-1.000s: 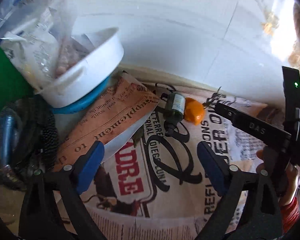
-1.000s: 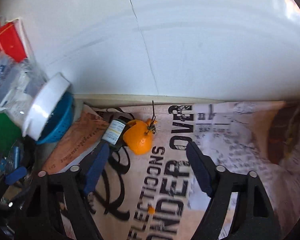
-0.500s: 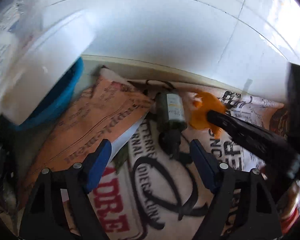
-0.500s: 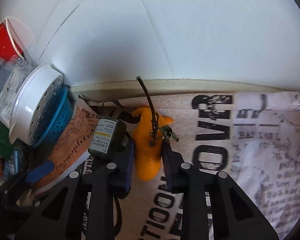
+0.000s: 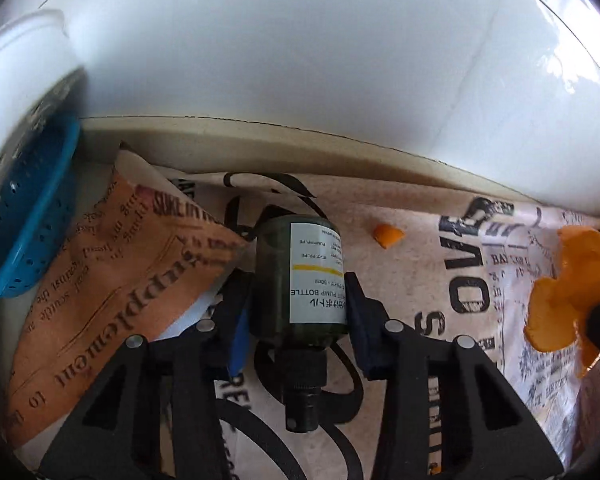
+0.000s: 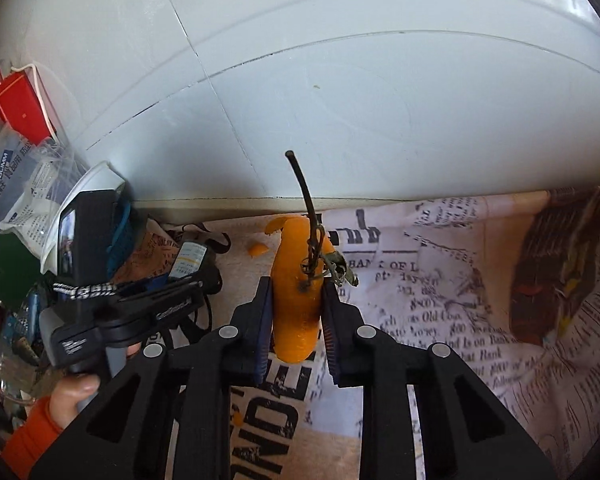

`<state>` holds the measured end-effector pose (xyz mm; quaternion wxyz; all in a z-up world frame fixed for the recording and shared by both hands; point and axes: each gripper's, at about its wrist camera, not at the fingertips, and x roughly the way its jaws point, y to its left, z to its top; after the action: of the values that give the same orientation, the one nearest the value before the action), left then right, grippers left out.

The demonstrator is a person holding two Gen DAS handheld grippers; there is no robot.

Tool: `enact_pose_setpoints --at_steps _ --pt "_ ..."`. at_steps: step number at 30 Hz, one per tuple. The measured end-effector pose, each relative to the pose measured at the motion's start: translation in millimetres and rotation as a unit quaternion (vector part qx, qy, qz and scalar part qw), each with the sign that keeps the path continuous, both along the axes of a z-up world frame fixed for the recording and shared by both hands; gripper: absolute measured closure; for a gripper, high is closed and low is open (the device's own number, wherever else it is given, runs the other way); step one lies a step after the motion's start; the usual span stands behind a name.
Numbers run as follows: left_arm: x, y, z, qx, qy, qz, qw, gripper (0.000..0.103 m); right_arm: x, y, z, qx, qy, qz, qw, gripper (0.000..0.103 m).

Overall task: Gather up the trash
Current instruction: 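Grasp the green labeled bottle with the left tool while the right tool grasps the orange, then carry the green bottle and orange down over the white bucket and release both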

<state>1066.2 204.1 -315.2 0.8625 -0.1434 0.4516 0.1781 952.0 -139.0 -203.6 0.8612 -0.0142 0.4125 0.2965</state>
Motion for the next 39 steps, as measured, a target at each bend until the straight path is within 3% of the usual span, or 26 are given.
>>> enact_pose_setpoints --at_steps 5,10,15,20,26,30,39 --pt "-25.8 -15.9 14.6 0.004 -0.005 -0.014 0.9999 0.062 -11.3 -1.3 7.7 0.004 0.0 0.0 1.0 0.083" --pt "-65.4 -26.0 50.4 0.012 -0.03 -0.033 0.9989 0.062 -34.6 10.3 25.6 0.016 -0.01 0.0 1.0 0.083" --pt "-129.9 -40.2 95.0 0.028 -0.071 -0.061 0.9952 0.062 -75.4 15.4 54.0 0.024 -0.035 -0.009 0.999 0.083" --pt "-200.7 -50.8 119.0 0.063 -0.091 -0.097 0.9891 0.062 -136.5 24.1 75.3 0.029 -0.061 -0.034 0.997 0.083" --pt "-304.4 -47.4 138.3 0.037 -0.109 -0.145 0.9827 0.062 -224.5 32.2 77.0 0.029 -0.078 -0.067 0.994 0.083" --pt "-358.6 -53.5 150.7 0.041 -0.114 -0.172 0.9776 0.062 -282.0 32.4 81.3 0.029 -0.089 -0.082 0.992 0.083" --pt "-449.4 -78.2 166.6 0.039 -0.109 -0.191 0.9747 0.062 -371.0 27.7 89.4 0.015 -0.073 -0.088 0.993 0.083"
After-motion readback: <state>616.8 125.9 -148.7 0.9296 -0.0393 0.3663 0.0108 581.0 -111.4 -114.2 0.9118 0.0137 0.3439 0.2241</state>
